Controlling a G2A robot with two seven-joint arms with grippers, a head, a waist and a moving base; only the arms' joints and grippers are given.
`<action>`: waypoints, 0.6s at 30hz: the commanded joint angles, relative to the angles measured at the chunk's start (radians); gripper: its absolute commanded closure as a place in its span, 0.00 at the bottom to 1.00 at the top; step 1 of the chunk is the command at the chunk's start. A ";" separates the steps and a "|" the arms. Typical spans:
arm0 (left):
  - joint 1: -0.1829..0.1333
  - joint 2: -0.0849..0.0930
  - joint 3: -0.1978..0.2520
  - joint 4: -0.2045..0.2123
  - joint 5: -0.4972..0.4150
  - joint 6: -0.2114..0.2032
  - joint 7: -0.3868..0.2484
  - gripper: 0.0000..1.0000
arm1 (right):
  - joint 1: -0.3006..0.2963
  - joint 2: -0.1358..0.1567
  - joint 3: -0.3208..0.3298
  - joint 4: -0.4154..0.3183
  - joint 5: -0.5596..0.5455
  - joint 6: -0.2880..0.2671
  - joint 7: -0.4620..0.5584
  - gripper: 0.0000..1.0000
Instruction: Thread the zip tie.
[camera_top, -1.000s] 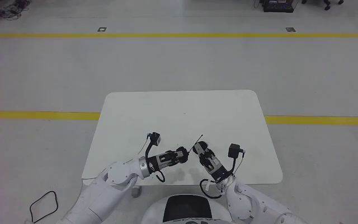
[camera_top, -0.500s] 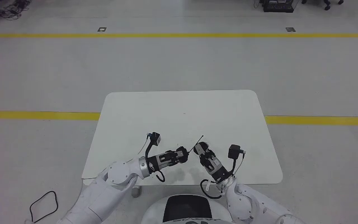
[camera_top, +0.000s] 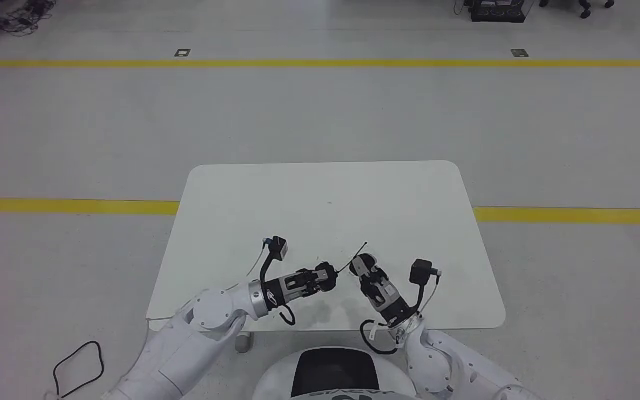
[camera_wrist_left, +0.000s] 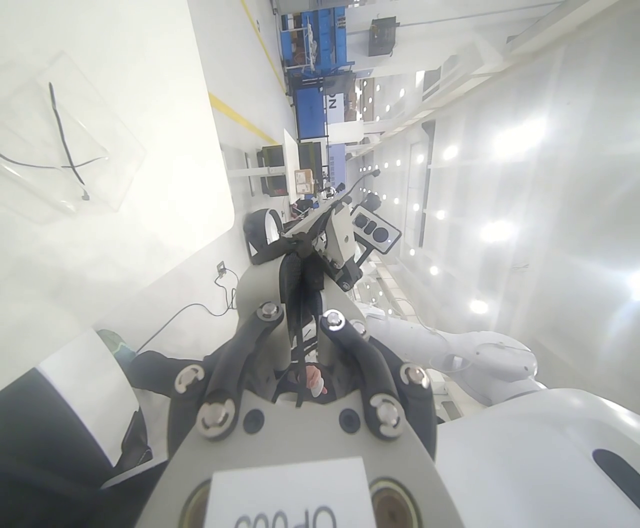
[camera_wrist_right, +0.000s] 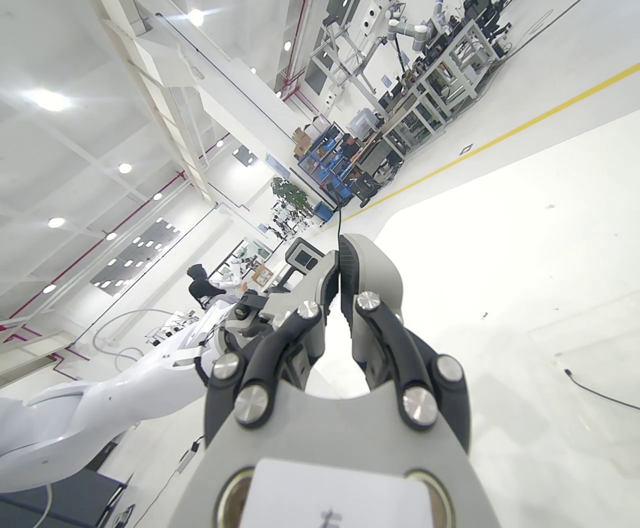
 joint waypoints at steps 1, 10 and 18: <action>0.000 0.000 0.000 0.000 0.000 0.000 0.000 1.00 | -0.003 -0.003 0.005 0.000 -0.003 0.000 0.005 1.00; -0.003 0.002 0.005 0.001 0.011 0.001 0.005 1.00 | -0.017 -0.016 0.023 -0.009 -0.021 0.000 0.030 1.00; -0.006 0.003 0.009 0.002 0.017 0.005 0.013 1.00 | -0.027 -0.023 0.037 -0.009 -0.036 0.000 0.054 1.00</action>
